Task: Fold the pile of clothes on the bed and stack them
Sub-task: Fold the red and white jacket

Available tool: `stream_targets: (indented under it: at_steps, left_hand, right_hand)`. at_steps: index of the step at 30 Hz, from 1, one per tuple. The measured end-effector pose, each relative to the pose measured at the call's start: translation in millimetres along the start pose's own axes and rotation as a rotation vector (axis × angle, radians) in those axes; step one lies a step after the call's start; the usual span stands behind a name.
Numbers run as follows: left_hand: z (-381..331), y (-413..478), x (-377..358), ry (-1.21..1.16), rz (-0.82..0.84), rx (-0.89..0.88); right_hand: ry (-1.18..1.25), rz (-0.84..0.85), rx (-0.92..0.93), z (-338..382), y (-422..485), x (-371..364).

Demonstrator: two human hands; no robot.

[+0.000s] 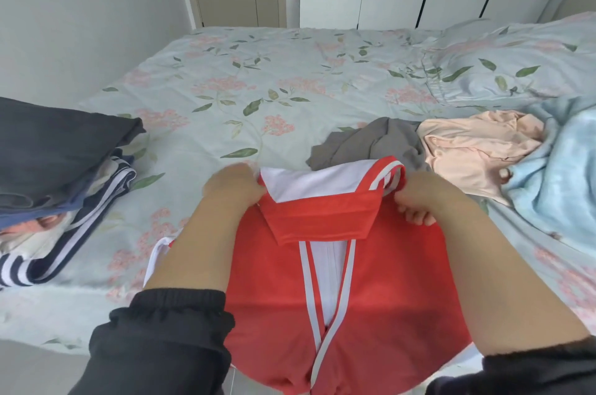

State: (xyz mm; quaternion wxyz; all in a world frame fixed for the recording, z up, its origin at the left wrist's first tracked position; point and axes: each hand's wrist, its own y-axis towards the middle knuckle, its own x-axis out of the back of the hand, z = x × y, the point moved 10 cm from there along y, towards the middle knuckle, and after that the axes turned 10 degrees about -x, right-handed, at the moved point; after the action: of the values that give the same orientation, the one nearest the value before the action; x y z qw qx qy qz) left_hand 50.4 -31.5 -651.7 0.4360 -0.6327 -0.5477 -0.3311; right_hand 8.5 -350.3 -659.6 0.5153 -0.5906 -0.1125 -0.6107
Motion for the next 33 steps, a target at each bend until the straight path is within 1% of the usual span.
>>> stream_targets:
  at_steps: [1,2,3,4,5,6,7,8,9,11,13,14,18,20,21,22,23,24,25,26,28,29,33]
  left_hand:
    - [-9.6,2.5,17.8,0.118,-0.167,-0.042]
    - [-26.4,3.3,28.5,0.168,-0.312,-0.145]
    - [-47.8,2.1,30.0,0.188,-0.394,-0.304]
    - [-67.6,1.2,21.5,0.217,-0.394,-0.457]
    - [-82.4,1.1,7.1,0.247,-0.342,-0.57]
    - [-89.2,2.7,-10.2,0.268,-0.267,-0.624]
    - [-90.2,6.3,-28.2,0.284,-0.182,-0.628]
    - [-88.0,9.7,-44.7,0.299,-0.109,-0.621]
    - [-85.5,11.7,-58.2,0.312,-0.057,-0.614]
    - [-77.5,13.9,-73.6,0.325,-0.015,-0.586]
    - [-63.4,17.8,-75.6,0.311,-0.021,-0.519]
    - [-55.2,20.2,-74.2,0.296,-0.025,-0.475]
    - [-27.5,24.6,-65.2,0.293,-0.028,-0.333]
    - [-22.3,24.5,-59.0,0.311,-0.052,-0.291]
    - [-25.6,23.8,-54.0,0.333,-0.095,-0.3]
    - [-34.4,21.2,-48.8,0.356,-0.155,-0.345]
    - [-47.1,16.8,-45.5,0.37,-0.212,-0.422]
    - [-60.0,11.9,-46.1,0.375,-0.246,-0.509]
    - [-69.5,8.3,-51.3,0.375,-0.241,-0.583]
    - [-71.9,7.1,-59.2,0.369,-0.199,-0.616]
    - [-57.3,12.3,-71.7,0.333,-0.075,-0.557]
    - [-46.8,15.8,-72.7,0.316,-0.046,-0.513]
    - [-27.6,22.7,-60.0,0.3,-0.074,-0.445]
  right_hand:
    - [0.018,-0.232,0.044,5.1,0.1,22.2]
    - [0.067,-0.471,0.107,12.4,-7.8,42.7]
    - [0.128,-0.668,0.203,22.5,-23.2,55.7]
    - [0.167,-0.815,0.329,35.9,-41.7,59.8]
    - [0.163,-0.901,0.455,51.5,-58.6,56.3]
    - [0.127,-0.944,0.566,66.7,-70.3,48.1]
    - [0.064,-0.939,0.646,79.3,-73.7,35.8]
    - [-0.026,-0.876,0.666,87.4,-66.9,22.4]
    - [-0.137,-0.771,0.622,88.6,-52.5,8.4]
    - [-0.344,-0.537,0.44,67.4,-13.2,-17.5]
    - [-0.35,-0.366,0.306,37.7,12.3,-31.4]
    - [-0.312,-0.328,0.275,28.0,17.8,-33.4]
    - [-0.277,-0.271,0.188,15.9,23.0,-33.4]
    - [-0.306,-0.316,0.169,19.8,21.3,-27.6]
    - [-0.315,-0.382,0.2,27.9,16.5,-21.9]
    - [-0.308,-0.467,0.269,40.1,7.7,-17.2]
    - [-0.29,-0.538,0.363,53.9,-3.9,-15.5]
    - [-0.287,-0.567,0.457,66.1,-14.1,-19.8]
    - [-0.308,-0.549,0.522,73.7,-19.6,-29.5]
    - [-0.338,-0.496,0.541,75.0,-18.6,-41.7]
    - [-0.378,-0.363,0.466,61.5,-4.3,-57.5]
    - [-0.367,-0.332,0.425,53.3,2.8,-56.2]
    - [-0.313,-0.354,0.364,41.8,17.6,-39.0]
